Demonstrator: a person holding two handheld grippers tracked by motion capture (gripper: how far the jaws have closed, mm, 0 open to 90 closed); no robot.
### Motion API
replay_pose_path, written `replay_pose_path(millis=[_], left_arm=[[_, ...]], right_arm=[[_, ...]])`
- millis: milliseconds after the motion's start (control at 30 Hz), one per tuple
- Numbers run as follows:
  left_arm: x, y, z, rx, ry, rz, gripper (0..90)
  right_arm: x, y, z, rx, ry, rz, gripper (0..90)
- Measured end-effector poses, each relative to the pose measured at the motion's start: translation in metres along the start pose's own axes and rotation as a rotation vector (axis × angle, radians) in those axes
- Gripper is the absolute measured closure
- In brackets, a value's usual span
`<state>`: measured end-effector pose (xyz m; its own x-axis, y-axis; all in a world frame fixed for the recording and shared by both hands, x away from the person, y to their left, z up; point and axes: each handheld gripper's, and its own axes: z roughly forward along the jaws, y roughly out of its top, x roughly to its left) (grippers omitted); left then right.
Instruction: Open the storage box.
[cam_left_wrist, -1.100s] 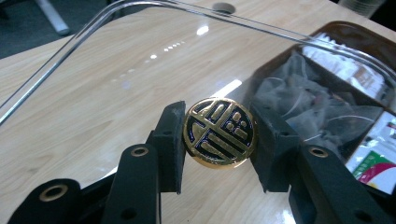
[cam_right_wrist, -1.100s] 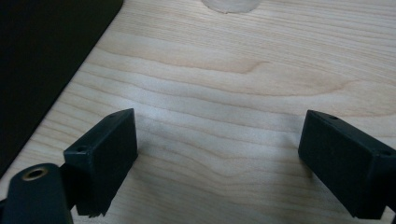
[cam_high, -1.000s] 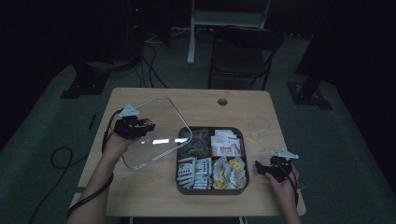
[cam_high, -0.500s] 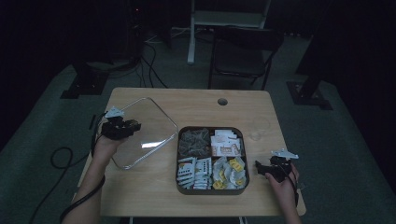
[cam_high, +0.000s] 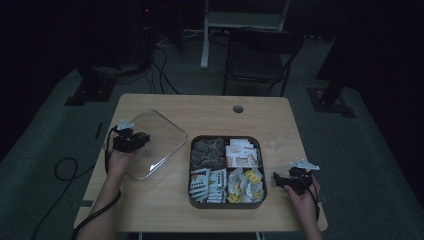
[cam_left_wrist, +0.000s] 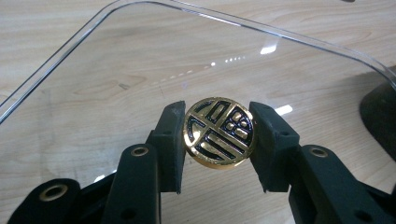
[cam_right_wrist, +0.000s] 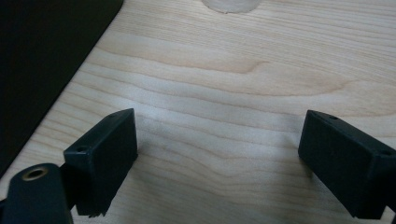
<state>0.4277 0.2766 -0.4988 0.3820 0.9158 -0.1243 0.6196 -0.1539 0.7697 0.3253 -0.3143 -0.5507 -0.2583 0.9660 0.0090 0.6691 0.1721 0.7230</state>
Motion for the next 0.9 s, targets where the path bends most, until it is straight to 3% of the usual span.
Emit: replay_pose_path(millis=[100,300,400,900], left_arm=[[0.0,0.0,0.006,-0.003,0.026,-0.002,59.6],[0.004,0.0,0.018,-0.036,0.081,-0.056,59.6],[0.005,0.001,0.024,-0.032,0.098,-0.056,59.6],[0.007,0.009,0.049,-0.038,0.109,-0.094,59.6]], right_arm=[[0.0,0.0,0.0,0.0,0.0,0.0,11.2],[0.0,0.0,0.0,0.0,0.0,0.0,11.2],[0.0,0.0,0.0,0.0,0.0,0.0,11.2],[0.0,0.0,0.0,0.0,0.0,0.0,11.2]])
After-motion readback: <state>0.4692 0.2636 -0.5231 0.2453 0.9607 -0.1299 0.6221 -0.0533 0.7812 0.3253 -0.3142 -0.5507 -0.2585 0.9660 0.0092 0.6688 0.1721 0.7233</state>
